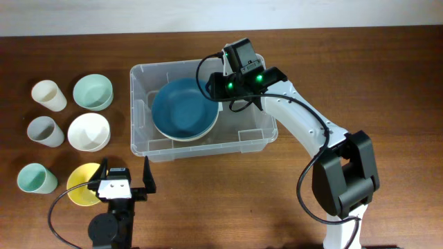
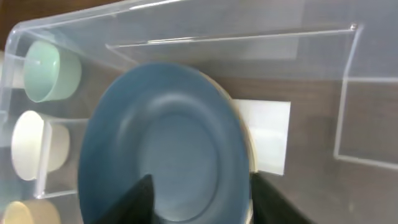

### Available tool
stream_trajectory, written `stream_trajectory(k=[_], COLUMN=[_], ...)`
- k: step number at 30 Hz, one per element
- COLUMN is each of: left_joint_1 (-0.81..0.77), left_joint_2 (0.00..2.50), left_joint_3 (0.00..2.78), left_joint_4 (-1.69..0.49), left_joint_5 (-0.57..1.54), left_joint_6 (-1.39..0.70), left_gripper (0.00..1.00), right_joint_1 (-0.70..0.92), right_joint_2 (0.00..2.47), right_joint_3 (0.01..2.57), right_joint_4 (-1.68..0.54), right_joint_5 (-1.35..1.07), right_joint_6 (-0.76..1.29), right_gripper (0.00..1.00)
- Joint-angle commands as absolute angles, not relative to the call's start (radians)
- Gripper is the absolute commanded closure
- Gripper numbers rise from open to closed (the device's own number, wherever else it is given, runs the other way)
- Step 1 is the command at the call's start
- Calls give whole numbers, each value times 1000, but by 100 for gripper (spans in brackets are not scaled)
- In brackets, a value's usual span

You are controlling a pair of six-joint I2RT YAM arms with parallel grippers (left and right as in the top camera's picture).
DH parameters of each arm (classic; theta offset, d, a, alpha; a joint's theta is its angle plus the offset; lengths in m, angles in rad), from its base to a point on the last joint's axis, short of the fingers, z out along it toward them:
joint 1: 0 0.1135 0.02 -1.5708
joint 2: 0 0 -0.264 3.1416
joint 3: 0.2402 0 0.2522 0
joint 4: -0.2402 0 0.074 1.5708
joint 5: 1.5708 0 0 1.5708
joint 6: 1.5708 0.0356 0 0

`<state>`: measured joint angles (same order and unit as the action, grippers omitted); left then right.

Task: Pack container
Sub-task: 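Carry the teal bowl into the bin and stack it on the bowls, then open the right gripper and retract the right arm to the right side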

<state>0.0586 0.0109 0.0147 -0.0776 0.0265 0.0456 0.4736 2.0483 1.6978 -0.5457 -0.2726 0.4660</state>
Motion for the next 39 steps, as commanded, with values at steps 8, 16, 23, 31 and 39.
stream_trajectory(k=[8, 16, 23, 31, 39], left_joint_1=[63, 63, 63, 63, 63], left_joint_2=[5, 5, 5, 5, 5], left_joint_3=[9, 9, 9, 9, 9], left_joint_4=[-78, -78, -78, -78, -78], left_joint_5=[38, 38, 38, 38, 38], left_joint_6=[54, 54, 54, 54, 54], left_gripper=[1, 1, 1, 1, 1], right_joint_1=[446, 364, 123, -259, -463], right_joint_2=[2044, 1884, 1782, 1774, 1791], right_joint_3=[1715, 1917, 2061, 2059, 1978], right_joint_4=[-548, -740, -982, -1248, -1298], right_joint_5=[-253, -31, 133, 124, 102], right_joint_6=[350, 244, 384, 605, 615], right_gripper=[45, 1, 1, 1, 1])
